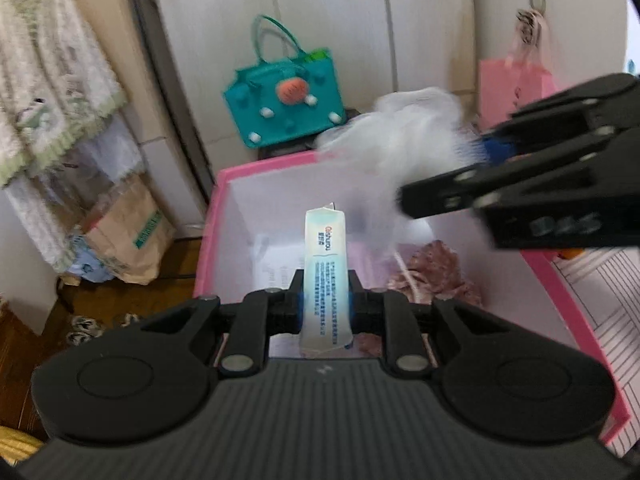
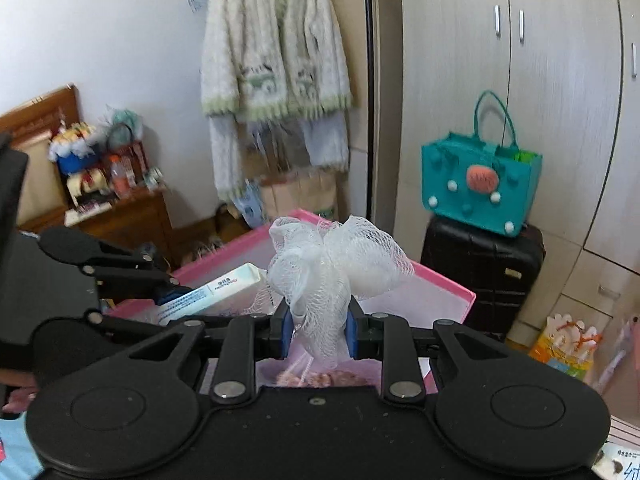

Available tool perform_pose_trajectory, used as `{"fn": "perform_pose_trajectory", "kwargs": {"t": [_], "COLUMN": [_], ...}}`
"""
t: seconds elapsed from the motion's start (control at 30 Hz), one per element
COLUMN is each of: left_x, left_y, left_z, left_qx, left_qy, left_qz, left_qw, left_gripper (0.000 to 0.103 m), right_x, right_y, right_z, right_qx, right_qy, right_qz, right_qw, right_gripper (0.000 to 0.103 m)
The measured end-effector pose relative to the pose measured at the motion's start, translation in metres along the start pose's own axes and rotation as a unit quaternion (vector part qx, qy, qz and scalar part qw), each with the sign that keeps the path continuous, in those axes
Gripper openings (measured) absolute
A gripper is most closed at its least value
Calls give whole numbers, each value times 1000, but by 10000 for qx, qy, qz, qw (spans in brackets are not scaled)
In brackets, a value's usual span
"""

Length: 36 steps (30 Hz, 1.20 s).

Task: Organize soft objects
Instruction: 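Open the left gripper dropping the tube while the right gripper releases the mesh puff, then withdraw both grippers and move them toward the strawberry plush and orange ball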

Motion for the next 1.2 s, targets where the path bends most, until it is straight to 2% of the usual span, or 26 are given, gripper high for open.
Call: {"fn": "perform_pose_trajectory", "kwargs": {"t": [0.13,0.27,0.47,0.5,0.6,0.7,0.77,0.9,1.03,1.13,1.2], "left_x": [2,-2,-8,-8,-5,-4,-5,-2,2,9,15], "left_y": [11,16,19,18,13,2,-7,-31,-59,-89,-108], "left_z": [7,9,9,10,9,7,6,-1,-7,-8,-9], "left_qx": [-43,-93,-139,-127,-52,34,79,111,171,506,730], "left_qy": [68,-45,-328,-360,-230,-276,-354,-433,-517,-423,-289], "left_qz": [163,130,134,194,419,399,310,33,-259,-131,34], "left_qw": [9998,9999,9993,9991,9988,9988,9989,9990,9982,9977,9969], "left_gripper": [18,18,21,23,29,35,43,49,55,66,69], "right_x": [2,-2,-4,-4,-1,1,4,6,-1,-3,-3], "right_y": [17,29,37,38,35,22,7,-25,-60,-82,-97], "right_z": [-2,-5,-10,-11,-12,-14,-16,-24,-35,-42,-48], "right_qx": [-338,-511,-718,-730,-696,-494,-344,-127,51,140,194], "right_qy": [-70,-383,-467,-453,-407,-364,-214,195,353,443,499], "right_qz": [-350,-665,-445,-476,-608,-682,-582,-126,296,513,587], "right_qw": [9988,9957,9953,9952,9949,9958,9975,9997,9989,9976,9968], "right_gripper": [30,34,36,42,48,60,65,68,71,76,76]}}
Point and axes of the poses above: each gripper's, at about its wrist camera, not at the fingertips, and y roughly the way its jaws point, x to its right, z to its top, the point moved 5 cm from there along y, roughly the way its jaws point, and after that the axes turned 10 degrees about -x, right-handed, at the moved point
